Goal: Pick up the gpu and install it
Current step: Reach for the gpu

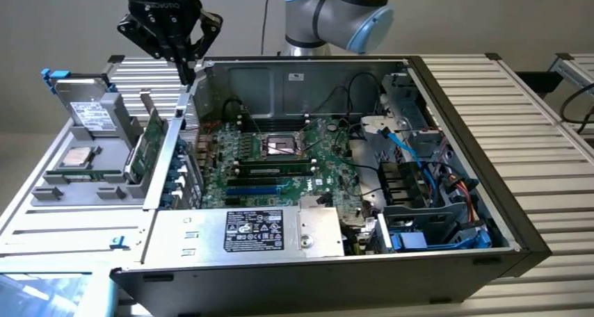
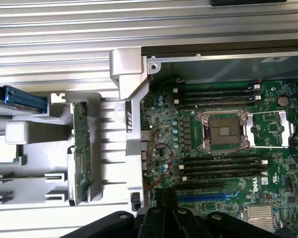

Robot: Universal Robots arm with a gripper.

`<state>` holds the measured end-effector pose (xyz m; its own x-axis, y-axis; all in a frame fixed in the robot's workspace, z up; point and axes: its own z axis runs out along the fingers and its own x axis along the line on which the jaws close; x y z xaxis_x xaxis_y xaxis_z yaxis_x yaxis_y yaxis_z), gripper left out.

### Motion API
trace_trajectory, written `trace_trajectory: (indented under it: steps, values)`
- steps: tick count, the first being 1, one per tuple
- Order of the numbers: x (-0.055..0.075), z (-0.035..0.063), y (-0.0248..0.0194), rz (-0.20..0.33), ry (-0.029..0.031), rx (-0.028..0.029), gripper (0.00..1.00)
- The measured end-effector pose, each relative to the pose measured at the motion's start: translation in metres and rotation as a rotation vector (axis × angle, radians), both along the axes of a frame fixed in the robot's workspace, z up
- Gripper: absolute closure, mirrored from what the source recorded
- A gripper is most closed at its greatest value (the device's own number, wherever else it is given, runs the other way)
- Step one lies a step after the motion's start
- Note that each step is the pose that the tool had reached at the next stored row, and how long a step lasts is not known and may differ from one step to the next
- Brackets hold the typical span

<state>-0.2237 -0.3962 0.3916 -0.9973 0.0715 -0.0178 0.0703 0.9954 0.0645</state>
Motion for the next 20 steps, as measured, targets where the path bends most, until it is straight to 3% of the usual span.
trace_trajectory:
  steps: [20]
  values:
    - [-0.091, -0.0198, 0.0027, 0.0, 0.0, 0.0005, 0.88]
